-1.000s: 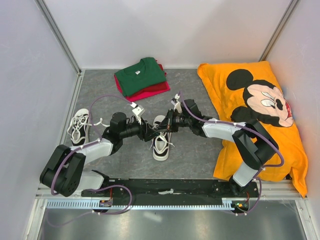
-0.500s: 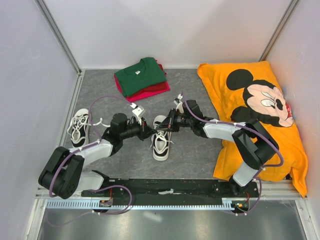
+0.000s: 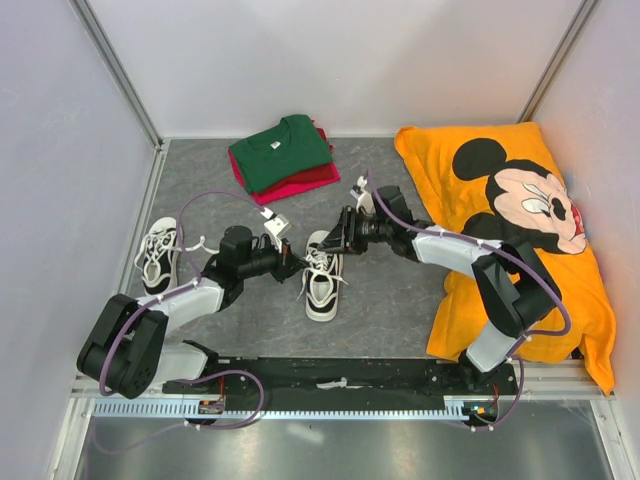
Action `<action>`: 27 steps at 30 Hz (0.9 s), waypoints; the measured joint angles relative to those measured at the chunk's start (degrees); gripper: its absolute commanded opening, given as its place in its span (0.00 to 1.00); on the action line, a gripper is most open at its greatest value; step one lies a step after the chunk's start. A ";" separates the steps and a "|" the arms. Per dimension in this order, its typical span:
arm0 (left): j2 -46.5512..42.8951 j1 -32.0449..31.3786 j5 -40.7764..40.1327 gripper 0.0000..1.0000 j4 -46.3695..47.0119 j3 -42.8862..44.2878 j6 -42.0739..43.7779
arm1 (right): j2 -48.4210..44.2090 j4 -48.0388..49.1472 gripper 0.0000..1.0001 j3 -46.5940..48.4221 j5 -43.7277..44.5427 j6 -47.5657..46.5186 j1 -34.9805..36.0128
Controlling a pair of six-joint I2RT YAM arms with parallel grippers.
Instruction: Tie the shoes
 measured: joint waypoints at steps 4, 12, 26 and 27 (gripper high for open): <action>0.00 0.00 1.09 0.02 -2.54 0.68 2.69 | 0.00 -7.54 0.43 7.93 0.52 -10.97 -1.77; 0.00 0.00 2.34 0.02 -4.37 2.25 5.97 | 3.69 -17.59 0.43 15.87 2.89 -25.33 -0.55; 0.57 0.00 3.41 0.01 -6.69 3.30 7.76 | 8.61 -25.27 0.19 16.74 5.38 -33.68 3.06; 0.74 0.00 3.41 0.02 -6.88 3.39 7.80 | 8.79 -25.27 0.13 16.81 5.35 -33.83 3.06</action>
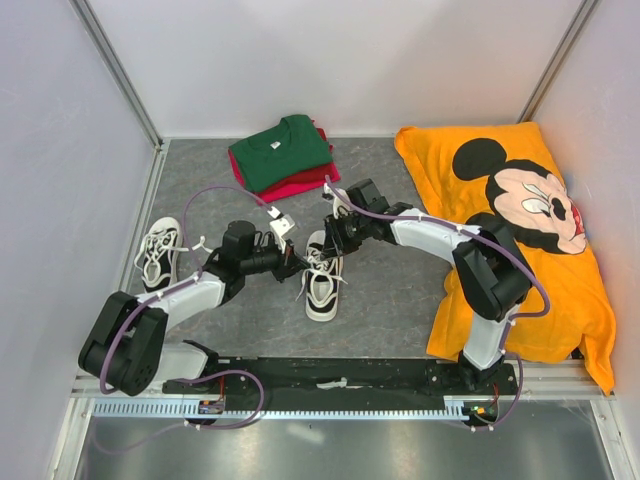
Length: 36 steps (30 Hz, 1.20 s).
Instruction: Tie the shoes
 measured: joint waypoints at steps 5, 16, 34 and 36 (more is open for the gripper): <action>1.29 -0.09 0.11 0.01 -1.62 1.73 0.15 | 0.04 0.37 0.00 0.07 -0.33 -0.04 0.04; 3.19 -1.99 0.24 0.02 -7.23 6.19 1.68 | -4.46 3.63 0.00 -2.51 -0.31 1.44 0.02; 10.29 -2.99 -4.63 0.02 -18.29 15.30 2.01 | -6.78 5.35 0.00 -4.85 -1.31 2.23 0.07; 10.29 -3.54 -4.63 0.02 -18.64 15.74 2.05 | -6.78 5.66 0.00 -4.85 -1.31 2.38 0.07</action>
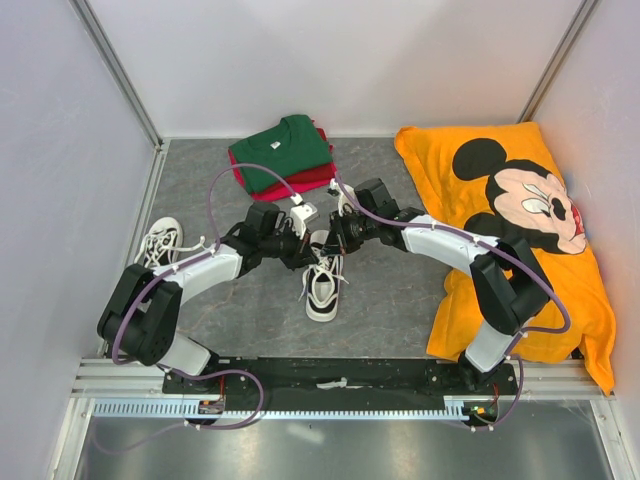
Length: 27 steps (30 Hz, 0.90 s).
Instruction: Tie the shoes
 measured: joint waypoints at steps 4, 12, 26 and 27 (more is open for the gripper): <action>0.00 -0.68 0.28 0.01 -0.39 0.63 0.00 | 0.00 0.37 0.00 0.00 -0.15 0.28 0.07; -0.02 -0.63 1.84 0.02 0.37 0.61 -0.07 | 0.00 0.42 0.00 0.00 -0.39 0.31 0.22; 0.96 2.25 9.05 0.03 11.93 -3.41 -8.09 | -0.52 0.72 0.04 -0.74 -0.39 0.70 0.20; 1.46 2.36 9.51 0.03 13.22 -3.78 -8.98 | -0.52 0.66 0.05 -0.74 -0.35 0.79 0.17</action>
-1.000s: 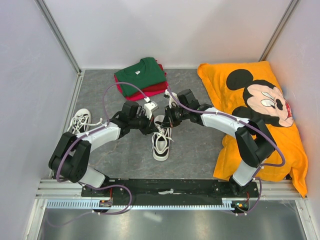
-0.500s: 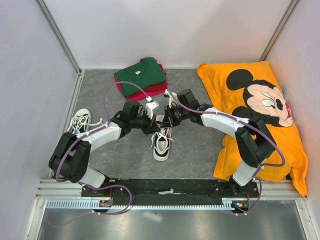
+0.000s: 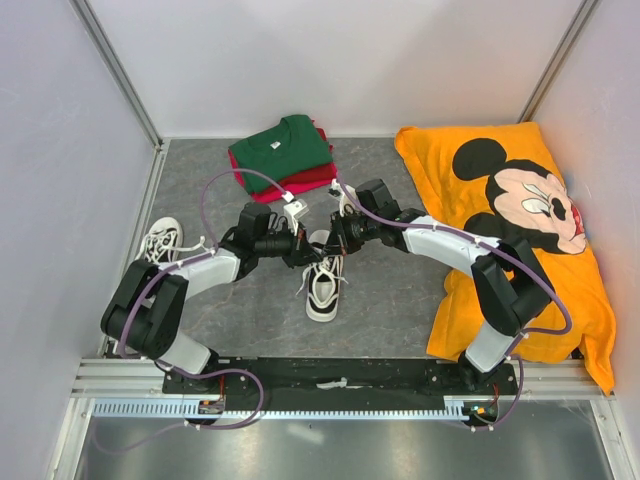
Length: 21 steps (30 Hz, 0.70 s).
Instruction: Tie the shoes
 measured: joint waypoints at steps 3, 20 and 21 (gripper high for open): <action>1.20 0.17 1.14 0.04 3.32 -0.96 -2.54 | 0.00 -0.15 0.08 -0.04 0.09 0.24 -0.02; 4.81 1.49 4.35 0.05 7.50 -0.98 -6.73 | -0.81 -0.90 0.41 -0.09 -3.96 0.33 -1.53; 4.96 1.51 4.46 0.05 7.50 -0.98 -6.78 | -0.98 -1.07 0.40 -0.09 -4.31 0.35 -2.21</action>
